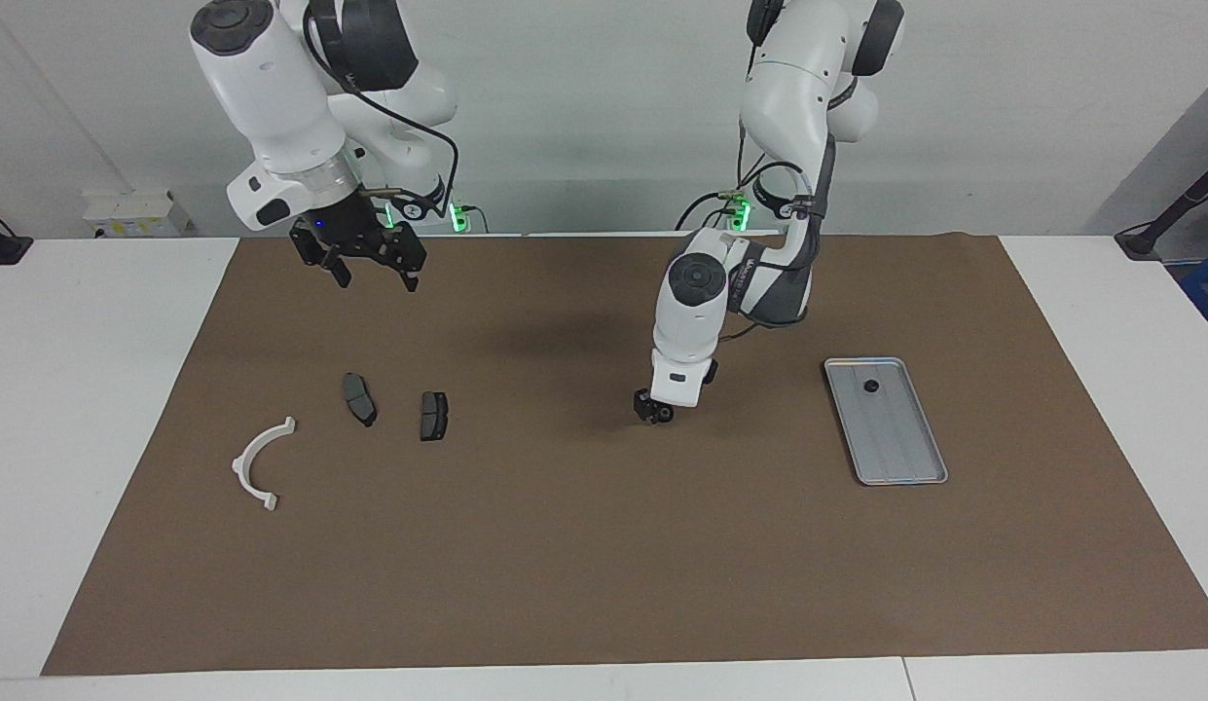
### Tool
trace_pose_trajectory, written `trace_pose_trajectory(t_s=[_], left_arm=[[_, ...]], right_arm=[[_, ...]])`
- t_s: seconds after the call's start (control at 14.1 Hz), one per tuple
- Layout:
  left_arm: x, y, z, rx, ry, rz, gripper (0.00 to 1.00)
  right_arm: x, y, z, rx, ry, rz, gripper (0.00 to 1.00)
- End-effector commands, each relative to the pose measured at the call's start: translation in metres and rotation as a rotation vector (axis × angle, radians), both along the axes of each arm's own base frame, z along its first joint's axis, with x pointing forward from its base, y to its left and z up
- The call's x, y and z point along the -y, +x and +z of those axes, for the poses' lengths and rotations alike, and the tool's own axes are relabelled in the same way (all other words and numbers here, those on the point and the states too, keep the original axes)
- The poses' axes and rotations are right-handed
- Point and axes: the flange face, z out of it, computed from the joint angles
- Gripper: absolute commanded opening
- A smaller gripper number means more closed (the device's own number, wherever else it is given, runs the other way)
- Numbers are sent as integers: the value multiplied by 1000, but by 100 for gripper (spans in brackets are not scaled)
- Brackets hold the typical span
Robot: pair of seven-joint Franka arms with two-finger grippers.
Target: Place bearing gear from tray to pile
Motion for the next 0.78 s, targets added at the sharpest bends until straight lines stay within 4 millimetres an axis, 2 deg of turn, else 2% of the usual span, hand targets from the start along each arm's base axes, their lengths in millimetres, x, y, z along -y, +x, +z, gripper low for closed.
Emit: trace_pose_trajectory(t_s=[0.0,0.14,0.28,0.43,0.57,0.71], left_arm=[[-70,-2,42,-32,10,-70,100],[-140,-4,54,-44,1,-159,100],[-198,3,56,-57,-12,-264,100],[-243,9,52,-67,-23,-322,100],[-280,8,44,-66,-34,-385,100],[-311,5,33,-26,-37,-440,100]], right_arm=[[-20,-6,-19,18,36,-28,100],[-44,-6,-34,25,37,-29,100],[-90,-8,-49,34,44,-74,100],[-137,-10,-74,21,40,-124,100],[-178,-8,-104,27,33,-187,100],[-229,-8,-135,42,20,-263,100]])
